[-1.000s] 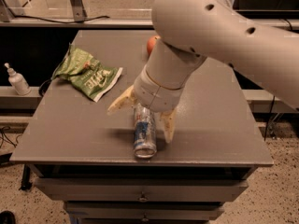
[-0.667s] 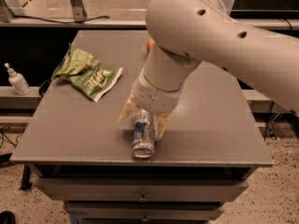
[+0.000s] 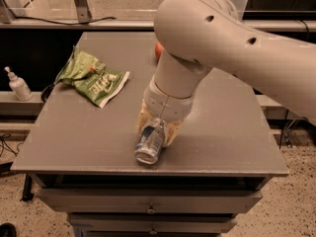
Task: Move redbull can near apple
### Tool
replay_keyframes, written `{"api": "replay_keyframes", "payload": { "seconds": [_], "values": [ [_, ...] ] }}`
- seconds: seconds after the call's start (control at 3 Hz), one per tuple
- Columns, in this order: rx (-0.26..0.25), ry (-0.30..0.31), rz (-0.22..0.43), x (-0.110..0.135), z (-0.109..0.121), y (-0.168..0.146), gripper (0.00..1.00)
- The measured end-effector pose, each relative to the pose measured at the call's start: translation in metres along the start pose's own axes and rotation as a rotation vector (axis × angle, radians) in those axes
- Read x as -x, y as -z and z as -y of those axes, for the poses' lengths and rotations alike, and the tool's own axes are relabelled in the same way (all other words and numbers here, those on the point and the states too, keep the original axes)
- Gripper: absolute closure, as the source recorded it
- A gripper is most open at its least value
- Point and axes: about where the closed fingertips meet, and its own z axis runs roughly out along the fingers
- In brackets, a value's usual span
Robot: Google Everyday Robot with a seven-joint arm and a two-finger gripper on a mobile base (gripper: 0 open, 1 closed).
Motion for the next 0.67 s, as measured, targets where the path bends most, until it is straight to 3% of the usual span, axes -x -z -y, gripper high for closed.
{"api": "replay_keyframes", "payload": {
  "seconds": [0.33,0.67],
  "values": [
    [0.003,-0.045,-0.061,-0.028,0.002,0.022,1.00],
    [-0.013,-0.105,-0.161,-0.072,0.008,0.066,1.00]
  ]
}}
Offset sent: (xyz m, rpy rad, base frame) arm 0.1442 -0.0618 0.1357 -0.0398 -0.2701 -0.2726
